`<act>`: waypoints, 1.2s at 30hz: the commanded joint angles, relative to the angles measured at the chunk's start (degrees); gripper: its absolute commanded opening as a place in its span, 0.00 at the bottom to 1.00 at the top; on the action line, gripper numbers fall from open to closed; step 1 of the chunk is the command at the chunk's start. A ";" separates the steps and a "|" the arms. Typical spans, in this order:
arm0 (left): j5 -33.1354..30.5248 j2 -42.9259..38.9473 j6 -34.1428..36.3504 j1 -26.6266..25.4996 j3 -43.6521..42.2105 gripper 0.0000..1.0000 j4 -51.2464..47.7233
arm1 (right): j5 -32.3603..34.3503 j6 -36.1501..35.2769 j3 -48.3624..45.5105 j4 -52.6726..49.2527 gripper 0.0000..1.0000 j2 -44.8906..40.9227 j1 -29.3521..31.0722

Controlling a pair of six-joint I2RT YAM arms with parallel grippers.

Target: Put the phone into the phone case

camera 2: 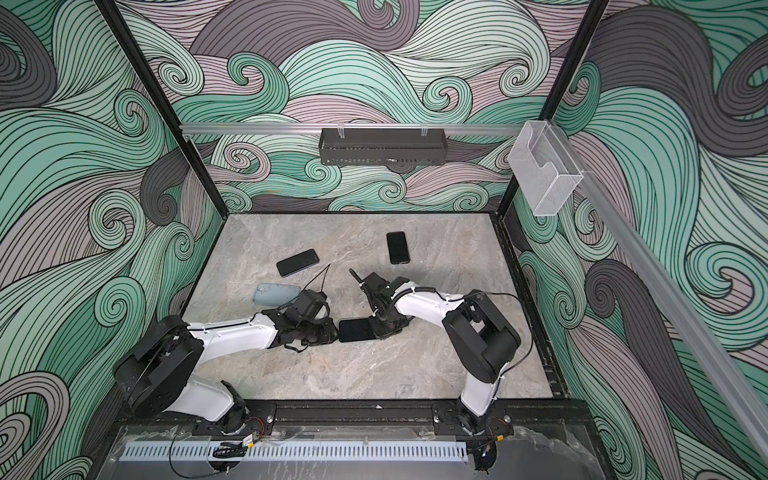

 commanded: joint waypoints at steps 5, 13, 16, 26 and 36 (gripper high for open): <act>-4.33 -1.54 1.22 -0.55 3.94 0.35 -5.18 | -2.28 -2.08 3.65 -0.11 0.24 -1.60 -2.52; -4.88 1.01 2.97 -0.07 7.65 0.35 -6.83 | -3.15 -2.76 5.51 0.20 0.23 0.47 -5.31; -4.56 2.36 3.17 0.07 8.34 0.35 -6.66 | -3.37 -2.78 5.36 0.79 0.23 1.20 -5.89; -2.98 6.04 2.68 0.59 9.98 0.34 -6.58 | -5.43 -2.77 3.38 3.03 0.20 2.39 -7.42; -2.28 7.55 2.73 0.65 10.78 0.29 -6.72 | -6.07 -3.26 2.03 3.79 0.19 4.21 -7.99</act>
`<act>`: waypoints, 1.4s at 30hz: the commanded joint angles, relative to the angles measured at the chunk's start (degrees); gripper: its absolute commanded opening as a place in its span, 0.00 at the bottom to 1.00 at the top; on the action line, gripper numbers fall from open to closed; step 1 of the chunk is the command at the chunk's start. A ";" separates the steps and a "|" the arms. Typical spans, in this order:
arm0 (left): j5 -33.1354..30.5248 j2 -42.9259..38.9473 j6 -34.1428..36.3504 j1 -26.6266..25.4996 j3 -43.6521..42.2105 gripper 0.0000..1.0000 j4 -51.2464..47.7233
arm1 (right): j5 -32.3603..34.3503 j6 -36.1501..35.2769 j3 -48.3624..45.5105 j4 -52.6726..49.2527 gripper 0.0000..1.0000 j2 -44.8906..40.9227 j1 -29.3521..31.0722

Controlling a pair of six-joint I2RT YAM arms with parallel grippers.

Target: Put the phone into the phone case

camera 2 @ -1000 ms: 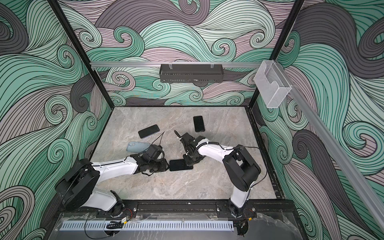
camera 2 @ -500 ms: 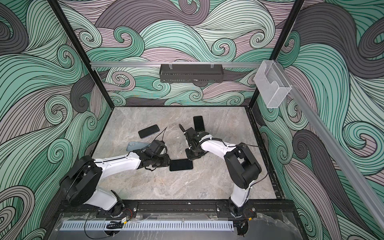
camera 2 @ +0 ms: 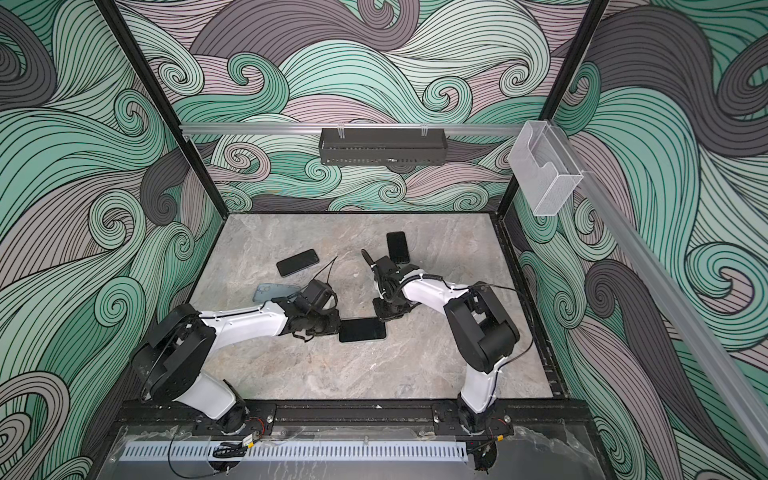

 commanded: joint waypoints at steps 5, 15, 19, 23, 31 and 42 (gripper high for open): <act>0.91 1.59 0.78 0.57 2.11 0.27 -1.34 | -1.65 -0.78 -1.36 0.79 0.18 2.15 -0.50; 1.21 1.67 0.76 0.74 1.92 0.25 -0.95 | -3.18 -0.71 -2.92 1.00 0.16 2.78 -0.58; 1.43 1.81 0.61 0.66 1.53 0.25 -0.38 | -3.78 -0.72 -3.89 1.01 0.15 2.77 -0.58; 1.97 2.10 0.66 0.71 1.51 0.25 0.40 | -3.76 -0.65 -4.58 1.00 0.14 2.99 -0.57; 2.48 2.62 0.96 0.74 1.52 0.24 0.96 | -1.44 -0.46 -4.80 -0.71 0.12 4.97 0.52; 2.68 2.34 0.61 0.74 0.43 0.24 2.08 | -0.15 0.44 -4.90 -1.45 0.12 7.62 2.90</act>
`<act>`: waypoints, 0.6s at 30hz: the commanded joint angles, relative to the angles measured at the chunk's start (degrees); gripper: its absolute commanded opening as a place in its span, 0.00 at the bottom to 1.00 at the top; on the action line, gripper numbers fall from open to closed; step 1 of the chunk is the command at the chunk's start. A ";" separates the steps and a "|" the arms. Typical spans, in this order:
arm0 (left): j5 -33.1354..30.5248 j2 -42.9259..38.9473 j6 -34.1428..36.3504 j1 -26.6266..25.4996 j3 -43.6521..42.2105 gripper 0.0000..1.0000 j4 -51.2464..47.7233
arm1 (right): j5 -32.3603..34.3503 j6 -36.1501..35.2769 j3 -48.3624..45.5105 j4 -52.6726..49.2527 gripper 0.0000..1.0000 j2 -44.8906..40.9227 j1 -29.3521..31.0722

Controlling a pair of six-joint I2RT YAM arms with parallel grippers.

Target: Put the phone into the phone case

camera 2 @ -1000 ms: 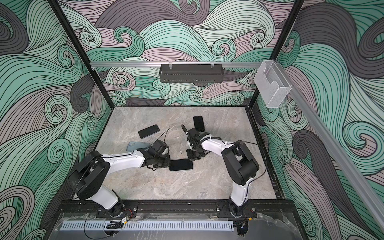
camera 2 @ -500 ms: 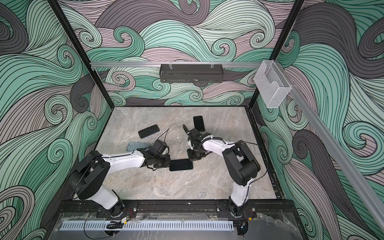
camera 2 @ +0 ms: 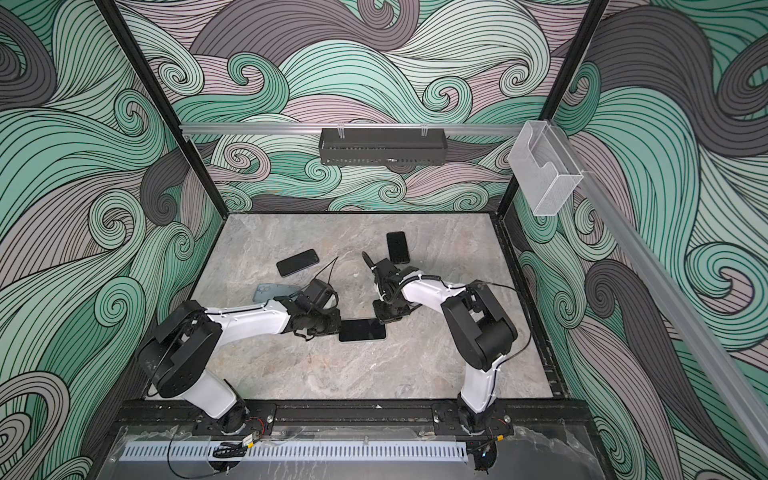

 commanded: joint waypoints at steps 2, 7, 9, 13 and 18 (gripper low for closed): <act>0.70 0.73 0.69 0.15 0.16 0.24 1.22 | 0.60 0.34 -3.74 -2.76 0.12 6.88 2.73; 0.86 0.81 0.76 0.30 0.07 0.24 1.20 | 1.39 0.52 -3.07 -3.08 0.13 7.80 3.45; 0.86 0.75 0.78 0.28 0.10 0.24 1.21 | 1.54 0.61 -2.94 -3.22 0.13 8.10 3.71; 0.86 0.76 0.78 0.40 0.06 0.24 1.21 | 2.16 0.61 -2.86 -3.52 0.13 8.60 4.11; 0.86 0.61 0.69 0.51 -0.02 0.24 0.98 | 2.96 0.50 -2.92 -3.68 0.15 7.49 4.49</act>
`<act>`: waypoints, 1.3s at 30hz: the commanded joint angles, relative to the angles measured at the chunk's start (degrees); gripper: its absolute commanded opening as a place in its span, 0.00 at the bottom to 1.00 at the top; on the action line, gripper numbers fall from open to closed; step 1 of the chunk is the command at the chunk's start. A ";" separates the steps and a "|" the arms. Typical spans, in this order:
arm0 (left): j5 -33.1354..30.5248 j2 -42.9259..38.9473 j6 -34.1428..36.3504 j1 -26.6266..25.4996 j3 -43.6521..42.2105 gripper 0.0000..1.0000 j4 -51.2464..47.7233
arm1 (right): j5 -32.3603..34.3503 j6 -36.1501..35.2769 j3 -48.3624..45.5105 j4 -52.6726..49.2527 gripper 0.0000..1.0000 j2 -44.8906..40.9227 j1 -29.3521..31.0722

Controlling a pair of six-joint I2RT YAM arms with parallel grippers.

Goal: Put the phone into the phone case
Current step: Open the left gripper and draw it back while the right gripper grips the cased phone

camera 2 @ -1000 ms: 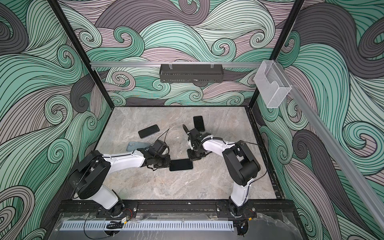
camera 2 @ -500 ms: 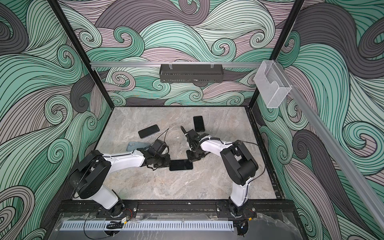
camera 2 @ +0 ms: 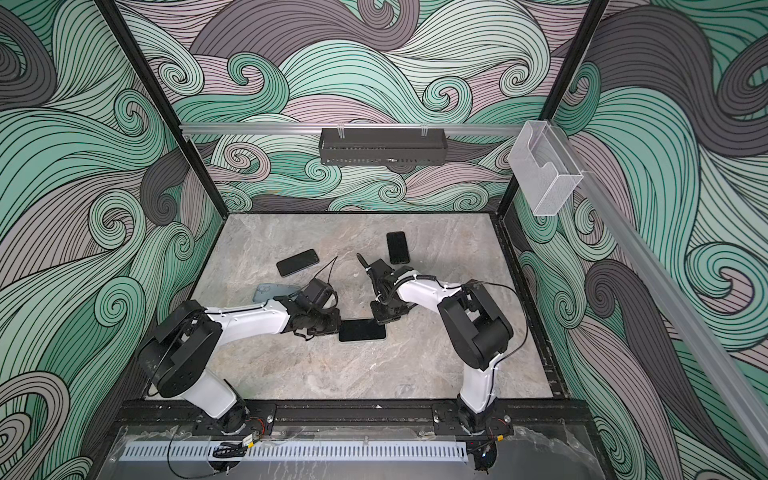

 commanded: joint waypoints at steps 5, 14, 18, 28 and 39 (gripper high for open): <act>-0.09 -0.97 0.69 0.79 -0.24 0.25 -0.36 | 0.89 -1.89 -3.70 -1.88 0.21 1.68 2.35; -1.04 -6.37 0.53 2.78 -2.25 0.31 -2.62 | 3.40 -10.48 1.44 -2.44 0.43 -6.18 2.39; -1.76 -9.64 0.43 4.07 -3.83 0.36 -3.76 | 1.28 -18.14 3.90 -3.77 0.58 -7.72 2.88; -5.88 -19.85 0.52 6.98 -8.19 0.74 -8.32 | -0.94 -33.70 4.84 -3.68 1.00 -8.54 5.59; -13.56 -29.67 -3.14 10.01 -13.79 0.78 -15.34 | -2.47 -51.50 2.69 -0.97 1.00 -5.96 8.49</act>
